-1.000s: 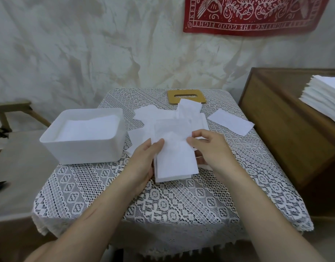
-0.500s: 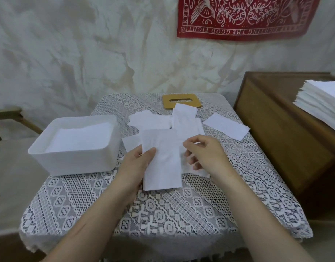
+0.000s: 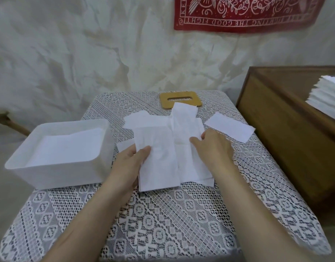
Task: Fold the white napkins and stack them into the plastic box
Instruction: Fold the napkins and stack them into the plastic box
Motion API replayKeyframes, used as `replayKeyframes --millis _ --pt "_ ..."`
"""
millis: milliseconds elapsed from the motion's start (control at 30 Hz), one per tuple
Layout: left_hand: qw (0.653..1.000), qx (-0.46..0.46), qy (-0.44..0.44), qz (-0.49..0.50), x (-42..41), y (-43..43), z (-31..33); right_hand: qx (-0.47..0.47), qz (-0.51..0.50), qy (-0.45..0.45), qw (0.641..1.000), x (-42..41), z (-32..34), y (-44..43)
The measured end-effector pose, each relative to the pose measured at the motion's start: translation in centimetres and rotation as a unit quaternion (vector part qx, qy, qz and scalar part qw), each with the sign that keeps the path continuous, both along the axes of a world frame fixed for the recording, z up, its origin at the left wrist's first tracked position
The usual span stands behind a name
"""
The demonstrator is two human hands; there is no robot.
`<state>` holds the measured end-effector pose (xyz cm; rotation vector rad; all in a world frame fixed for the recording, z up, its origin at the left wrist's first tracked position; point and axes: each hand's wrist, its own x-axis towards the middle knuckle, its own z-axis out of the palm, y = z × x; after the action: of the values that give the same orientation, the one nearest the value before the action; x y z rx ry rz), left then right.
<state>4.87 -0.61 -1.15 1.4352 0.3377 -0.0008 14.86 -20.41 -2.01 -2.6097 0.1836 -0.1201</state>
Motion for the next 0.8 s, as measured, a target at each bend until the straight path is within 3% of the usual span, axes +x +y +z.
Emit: replayKeyframes --millis 233,300,400,467,633,800 --pt "1.0 0.003 0.002 -0.002 -0.4 -0.1 -0.2 0.141 0.024 -0.025 0.989 0.1 0.1 -0.2" --pt "1.0 -0.002 0.001 -0.001 -0.7 -0.2 0.0 0.259 0.026 -0.032 0.965 -0.2 0.7 -0.4" --pt "1.0 -0.007 0.002 0.002 -1.4 -0.2 0.2 0.44 0.037 0.015 0.897 -1.4 1.6 -1.2" --pt "1.0 -0.006 0.002 0.004 -1.8 -0.3 0.3 0.431 0.061 0.068 0.898 -2.7 1.6 -2.2" --pt "0.999 -0.032 0.0 0.009 -3.2 -0.8 0.4 0.278 0.116 0.174 0.938 -6.8 2.1 -4.8" --pt "1.0 -0.028 -0.003 -0.003 -3.6 -1.4 0.2 0.22 0.092 0.1 0.966 -7.2 1.7 -5.3"
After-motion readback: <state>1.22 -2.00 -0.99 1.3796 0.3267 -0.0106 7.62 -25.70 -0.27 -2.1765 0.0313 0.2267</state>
